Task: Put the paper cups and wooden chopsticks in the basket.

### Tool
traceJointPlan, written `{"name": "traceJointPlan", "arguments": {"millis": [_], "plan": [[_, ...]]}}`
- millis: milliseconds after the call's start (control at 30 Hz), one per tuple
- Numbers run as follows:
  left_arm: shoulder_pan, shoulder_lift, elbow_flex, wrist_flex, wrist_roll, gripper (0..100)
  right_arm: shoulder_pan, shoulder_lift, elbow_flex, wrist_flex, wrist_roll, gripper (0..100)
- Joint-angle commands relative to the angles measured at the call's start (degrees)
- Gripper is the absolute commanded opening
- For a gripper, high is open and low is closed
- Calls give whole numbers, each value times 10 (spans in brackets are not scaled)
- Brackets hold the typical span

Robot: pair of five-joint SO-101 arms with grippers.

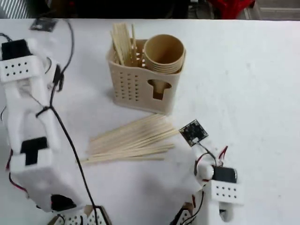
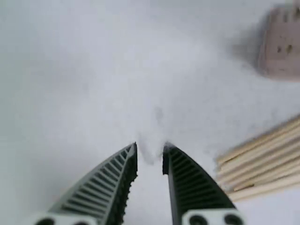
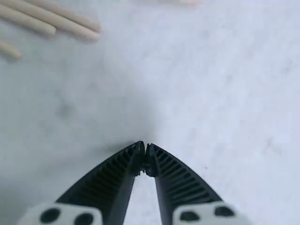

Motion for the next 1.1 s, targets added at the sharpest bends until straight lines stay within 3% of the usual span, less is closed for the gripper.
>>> {"name": "traceJointPlan", "arguments": {"millis": [0,133,267,367,567,833,1067], "plan": [[39,-96,82,12,-100,111,29,-63,18,-1,7,16],[103,-150,209,6,-167,110,46,-153,40,43,8,16],[198,-207,331,-39,-176,109,49,-258,67,100,33,16],[273,-239,429,-109,-172,109,58,-320,80,135,41,16],[368,-256,571,-273,-175,112,87,-301,80,123,44,17],[443,-225,609,-353,-169,114,89,-305,80,124,44,17],[453,-123,589,-389,-147,114,90,-305,80,124,44,17]]}}
